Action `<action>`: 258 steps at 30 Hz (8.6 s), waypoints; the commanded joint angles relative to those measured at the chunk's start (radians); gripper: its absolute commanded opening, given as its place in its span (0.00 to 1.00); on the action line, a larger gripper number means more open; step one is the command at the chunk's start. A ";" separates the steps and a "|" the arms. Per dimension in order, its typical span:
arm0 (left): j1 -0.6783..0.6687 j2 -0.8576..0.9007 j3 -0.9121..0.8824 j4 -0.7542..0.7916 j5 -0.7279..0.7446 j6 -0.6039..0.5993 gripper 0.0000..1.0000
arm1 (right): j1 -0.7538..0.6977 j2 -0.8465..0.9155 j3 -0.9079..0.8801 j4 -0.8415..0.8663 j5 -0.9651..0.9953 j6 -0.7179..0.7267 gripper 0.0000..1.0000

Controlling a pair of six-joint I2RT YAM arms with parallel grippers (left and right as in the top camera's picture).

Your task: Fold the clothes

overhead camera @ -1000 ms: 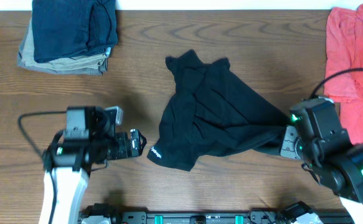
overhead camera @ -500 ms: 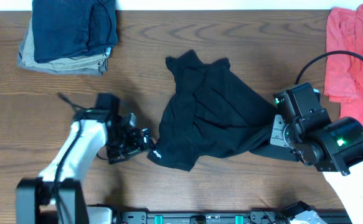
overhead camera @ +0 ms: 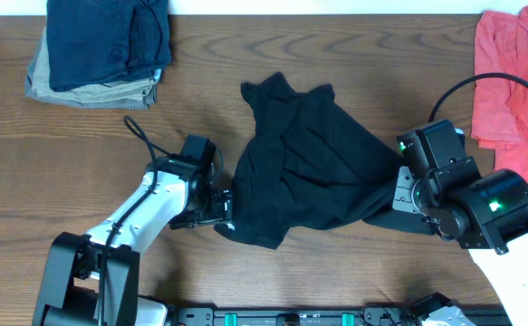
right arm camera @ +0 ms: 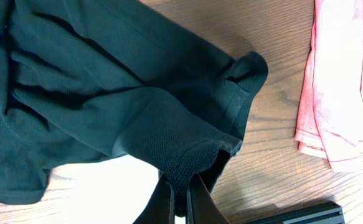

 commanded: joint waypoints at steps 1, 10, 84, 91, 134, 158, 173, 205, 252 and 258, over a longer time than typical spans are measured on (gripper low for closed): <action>-0.002 0.010 0.006 -0.002 -0.050 -0.014 0.85 | -0.008 -0.001 -0.001 0.002 0.019 0.012 0.01; -0.022 0.019 0.002 0.006 0.014 -0.011 0.76 | -0.008 -0.001 -0.001 0.002 0.019 0.012 0.01; -0.124 -0.490 1.370 -0.702 -0.466 -0.050 0.06 | -0.014 0.023 0.906 -0.238 0.250 -0.057 0.01; -0.124 -0.216 1.370 -0.604 -0.595 -0.048 0.06 | -0.020 0.163 0.903 -0.148 0.379 -0.047 0.01; 0.039 0.293 1.370 -0.960 -0.333 -0.140 0.98 | -0.435 0.756 0.903 -0.290 -0.143 -0.144 0.99; -0.304 -0.208 0.199 -0.404 0.037 -0.336 0.98 | -0.422 0.483 0.335 -0.100 -0.094 -0.156 0.99; -0.380 0.104 0.058 -0.026 0.037 -0.515 0.98 | -0.422 0.483 0.306 -0.088 -0.093 -0.183 0.99; -0.299 -0.088 0.070 -0.420 -0.184 -0.492 0.06 | -0.486 0.483 0.278 -0.124 -0.095 -0.106 0.99; -0.290 -0.125 0.069 -0.411 -0.183 -0.461 0.06 | -0.631 0.484 -0.496 0.652 -0.321 -0.107 0.46; -0.290 -0.125 0.069 -0.411 -0.179 -0.461 0.06 | -0.632 0.484 -0.499 0.654 -0.318 -0.092 0.01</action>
